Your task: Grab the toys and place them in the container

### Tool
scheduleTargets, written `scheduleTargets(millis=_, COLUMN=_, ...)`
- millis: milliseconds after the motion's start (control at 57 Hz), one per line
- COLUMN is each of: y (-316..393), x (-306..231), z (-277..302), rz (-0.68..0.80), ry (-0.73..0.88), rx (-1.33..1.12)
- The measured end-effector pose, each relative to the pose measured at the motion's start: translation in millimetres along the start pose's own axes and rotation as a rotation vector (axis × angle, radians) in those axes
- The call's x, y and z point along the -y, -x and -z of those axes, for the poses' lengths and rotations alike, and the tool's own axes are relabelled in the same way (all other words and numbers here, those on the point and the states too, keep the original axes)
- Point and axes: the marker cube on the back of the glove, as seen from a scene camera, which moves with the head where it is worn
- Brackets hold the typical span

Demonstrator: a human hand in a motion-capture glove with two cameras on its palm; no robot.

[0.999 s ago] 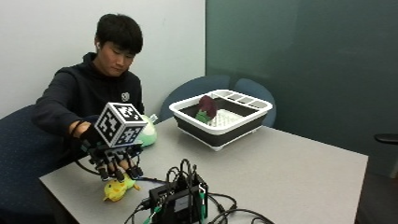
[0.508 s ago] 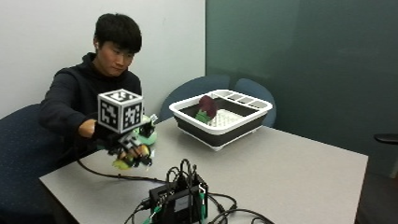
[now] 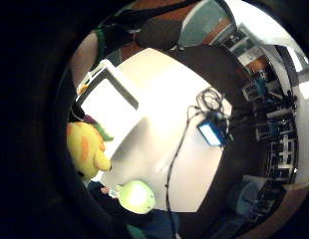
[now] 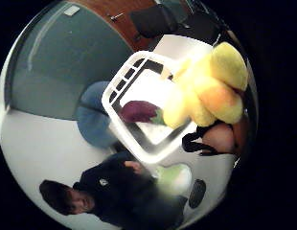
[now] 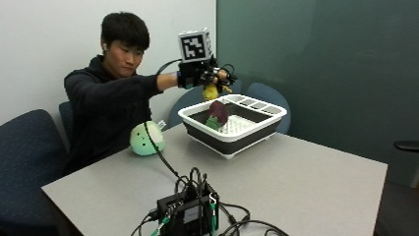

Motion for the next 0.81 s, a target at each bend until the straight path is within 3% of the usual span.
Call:
scheduleTargets(millis=88, y=36, x=23, z=-34, rz=-0.13, ry=0.015, rx=-0.071)
scheduleTargets(millis=175, y=27, x=23, z=-60, rz=0.023, ry=0.143, rx=-0.196)
scheduleTargets(millis=228, y=35, x=25, z=-66, rz=-0.106, ry=0.189, rx=-0.101)
scheduleTargets(millis=473, y=-15, x=-12, z=-17, rz=-0.157, ry=0.201, rx=0.124)
scheduleTargets(millis=649, y=-16, x=-96, z=3, rz=0.028, ry=0.199, rx=0.196)
scheduleTargets(millis=719, y=5, x=-143, z=-12, rz=0.173, ry=0.211, rx=0.17)
scheduleTargets(millis=806, y=14, x=-188, z=-53, rz=0.182, ry=0.274, rx=0.104)
